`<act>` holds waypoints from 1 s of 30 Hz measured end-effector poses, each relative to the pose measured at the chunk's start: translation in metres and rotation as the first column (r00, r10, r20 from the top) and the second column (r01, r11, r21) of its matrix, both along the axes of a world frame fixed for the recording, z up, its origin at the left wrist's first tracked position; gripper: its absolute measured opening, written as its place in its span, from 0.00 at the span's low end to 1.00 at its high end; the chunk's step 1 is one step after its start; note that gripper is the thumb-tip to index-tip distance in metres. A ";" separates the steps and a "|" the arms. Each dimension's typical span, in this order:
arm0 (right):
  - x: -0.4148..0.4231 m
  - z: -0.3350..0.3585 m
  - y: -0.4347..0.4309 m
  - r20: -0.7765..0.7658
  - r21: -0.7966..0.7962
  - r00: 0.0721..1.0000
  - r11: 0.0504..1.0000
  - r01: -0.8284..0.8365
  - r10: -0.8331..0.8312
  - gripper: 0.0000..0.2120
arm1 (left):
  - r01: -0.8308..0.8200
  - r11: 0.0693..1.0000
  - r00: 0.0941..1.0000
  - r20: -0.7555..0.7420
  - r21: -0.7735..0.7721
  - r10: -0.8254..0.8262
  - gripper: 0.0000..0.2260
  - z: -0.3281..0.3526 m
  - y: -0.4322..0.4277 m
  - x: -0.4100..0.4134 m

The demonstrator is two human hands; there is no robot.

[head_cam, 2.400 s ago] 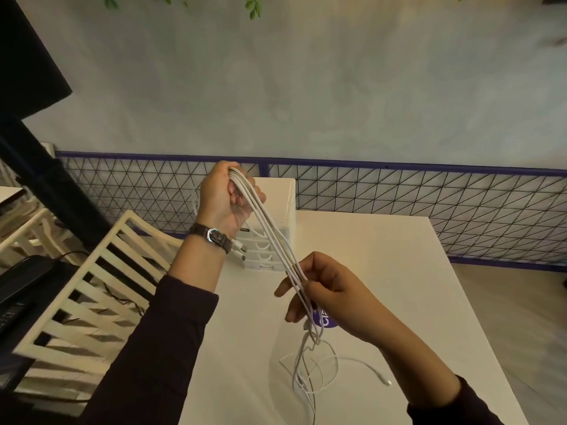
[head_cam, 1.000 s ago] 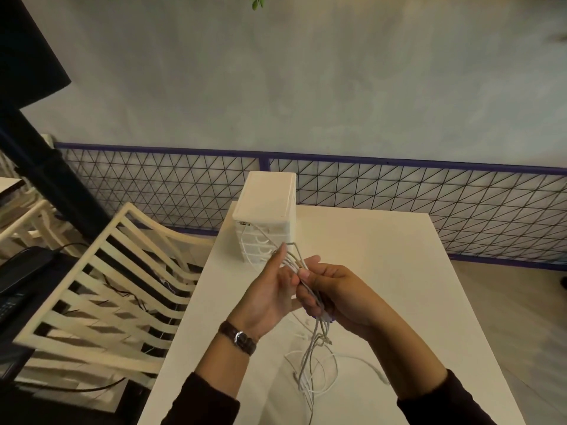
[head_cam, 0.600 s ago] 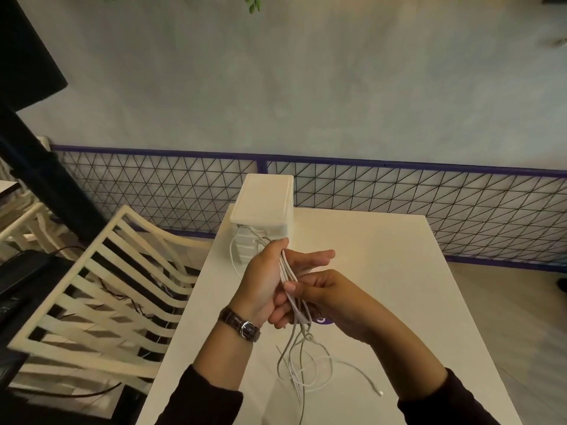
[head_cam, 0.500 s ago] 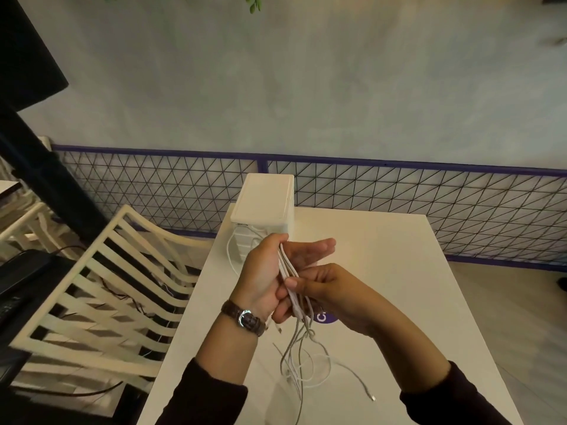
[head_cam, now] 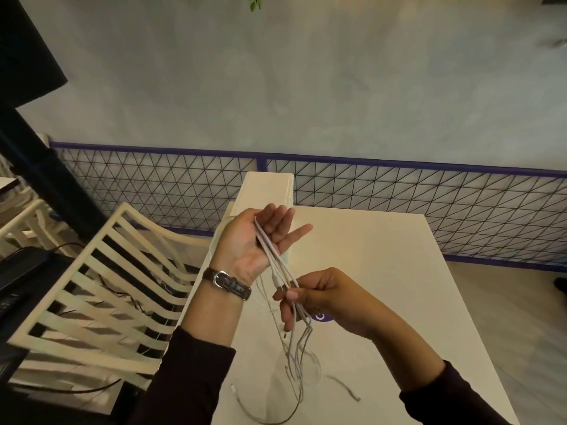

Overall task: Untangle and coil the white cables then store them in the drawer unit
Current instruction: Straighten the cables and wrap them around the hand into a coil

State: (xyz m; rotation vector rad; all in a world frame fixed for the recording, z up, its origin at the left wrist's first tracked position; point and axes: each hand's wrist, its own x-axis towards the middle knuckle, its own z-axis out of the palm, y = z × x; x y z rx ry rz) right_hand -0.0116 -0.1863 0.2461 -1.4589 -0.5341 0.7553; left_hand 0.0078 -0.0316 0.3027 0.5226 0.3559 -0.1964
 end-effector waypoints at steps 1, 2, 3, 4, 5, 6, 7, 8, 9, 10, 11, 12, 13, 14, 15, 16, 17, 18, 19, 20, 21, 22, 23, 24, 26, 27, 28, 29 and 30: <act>-0.001 0.000 0.001 -0.001 0.012 1.000 1.000 0.002 -0.002 0.10 | -0.009 1.000 1.000 -0.017 -0.019 0.008 0.26 0.000 0.002 0.001; 0.000 0.000 0.001 0.007 0.012 1.000 1.000 0.004 -0.004 0.10 | -0.007 0.999 1.000 -0.026 -0.035 0.006 0.25 -0.001 0.003 0.002; 0.001 0.001 0.001 0.006 0.016 1.000 1.000 0.002 -0.003 0.10 | 0.005 0.999 1.000 -0.024 -0.050 -0.006 0.24 -0.001 0.003 0.003; 0.004 0.003 0.000 -0.006 0.021 1.000 1.000 0.010 -0.009 0.10 | 0.020 0.997 1.000 -0.012 -0.070 -0.021 0.20 0.000 0.004 0.004; 0.008 0.005 -0.001 -0.025 0.030 0.999 0.999 0.027 -0.027 0.10 | 0.036 0.995 0.999 0.008 -0.098 -0.035 0.17 0.001 0.005 0.006; 0.013 0.008 -0.002 -0.042 0.042 0.997 0.997 0.059 -0.057 0.10 | 0.049 0.990 0.998 0.034 -0.129 -0.045 0.15 0.002 0.006 0.010; 0.018 0.010 -0.002 -0.061 0.062 0.994 0.994 0.092 -0.088 0.09 | 0.060 0.985 0.997 0.058 -0.160 -0.051 0.14 0.004 0.007 0.015; 0.023 0.011 -0.001 -0.074 0.088 0.991 0.990 0.115 -0.108 0.08 | 0.071 0.979 0.996 0.073 -0.190 -0.058 0.15 0.005 0.008 0.022; 0.028 0.013 0.000 -0.082 0.108 0.990 0.986 0.126 -0.117 0.07 | 0.084 0.974 0.994 0.080 -0.213 -0.068 0.16 0.008 0.009 0.029; 0.034 0.015 0.000 -0.085 0.119 0.989 0.984 0.134 -0.124 0.07 | 0.095 0.970 0.994 0.080 -0.223 -0.079 0.16 0.011 0.009 0.037; 0.038 0.019 -0.001 -0.080 0.115 0.988 0.983 0.141 -0.132 0.07 | 0.103 0.969 0.993 0.079 -0.226 -0.087 0.17 0.016 0.009 0.044; 0.044 0.024 -0.002 -0.057 0.096 0.988 0.984 0.147 -0.142 0.06 | 0.103 0.970 0.993 0.080 -0.218 -0.087 0.17 0.022 0.007 0.050; 0.048 0.030 -0.004 -0.020 0.066 0.989 0.987 0.149 -0.148 0.06 | 0.095 0.975 0.993 0.085 -0.203 -0.079 0.17 0.029 0.005 0.055; 0.053 0.036 -0.006 0.021 0.027 0.989 0.989 0.147 -0.148 0.05 | 0.083 0.979 0.994 0.091 -0.186 -0.067 0.16 0.035 0.003 0.058; 0.058 0.043 -0.009 0.060 -0.011 0.989 0.990 0.140 -0.139 0.05 | 0.074 0.982 0.993 0.098 -0.172 -0.058 0.16 0.040 0.001 0.062; 0.062 0.050 -0.012 0.100 -0.051 0.988 0.991 0.125 -0.120 0.05 | 0.067 0.984 0.993 0.103 -0.163 -0.051 0.16 0.045 0.000 0.065; 0.065 0.055 -0.014 0.138 -0.092 0.986 0.990 0.107 -0.094 0.04 | 0.059 0.986 0.994 0.103 -0.158 -0.043 0.16 0.050 0.001 0.070; 0.067 0.060 -0.016 0.169 -0.128 0.983 0.987 0.093 -0.071 0.03 | 0.048 0.986 0.995 0.099 -0.159 -0.032 0.17 0.053 0.002 0.075; 0.069 0.063 -0.018 0.185 -0.153 0.981 0.984 0.087 -0.058 0.03 | 0.037 0.986 0.996 0.089 -0.162 -0.023 0.18 0.056 0.004 0.080; 0.070 0.065 -0.020 0.188 -0.164 0.981 0.983 0.087 -0.055 0.03 | 0.029 0.985 0.997 0.078 -0.169 -0.016 0.18 0.059 0.006 0.083; 0.072 0.067 -0.022 0.189 -0.165 0.980 0.982 0.088 -0.056 0.04 | 0.024 0.984 0.997 0.072 -0.178 -0.012 0.18 0.062 0.007 0.086; 0.072 0.068 -0.024 0.195 -0.162 0.979 0.983 0.090 -0.058 0.04 | 0.019 0.982 0.998 0.070 -0.186 -0.006 0.18 0.064 0.008 0.088; 0.073 0.068 -0.026 0.204 -0.164 0.977 0.982 0.093 -0.058 0.04 | 0.009 0.981 0.998 0.068 -0.192 0.004 0.19 0.067 0.008 0.089; 0.073 0.069 -0.027 0.214 -0.172 0.975 0.980 0.096 -0.058 0.03 | -0.002 0.981 0.998 0.065 -0.195 0.015 0.20 0.069 0.009 0.091; 0.073 0.071 -0.030 0.232 -0.190 0.971 0.976 0.105 -0.059 0.05 | -0.031 0.984 0.998 0.057 -0.178 0.042 0.21 0.076 0.012 0.094; 0.073 0.072 -0.031 0.237 -0.199 0.970 0.974 0.108 -0.060 0.06 | -0.048 0.985 0.997 0.052 -0.165 0.057 0.21 0.078 0.014 0.095; 0.074 0.073 -0.032 0.239 -0.209 0.969 0.972 0.110 -0.058 0.08 | -0.063 0.986 0.996 0.048 -0.157 0.071 0.21 0.081 0.015 0.096; 0.074 0.074 -0.033 0.243 -0.223 0.969 0.969 0.108 -0.052 0.08 | -0.076 0.985 0.996 0.043 -0.154 0.084 0.21 0.082 0.017 0.097; 0.074 0.074 -0.034 0.246 -0.235 0.968 0.966 0.107 -0.048 0.08 | -0.085 0.985 0.995 0.037 -0.153 0.092 0.22 0.083 0.019 0.099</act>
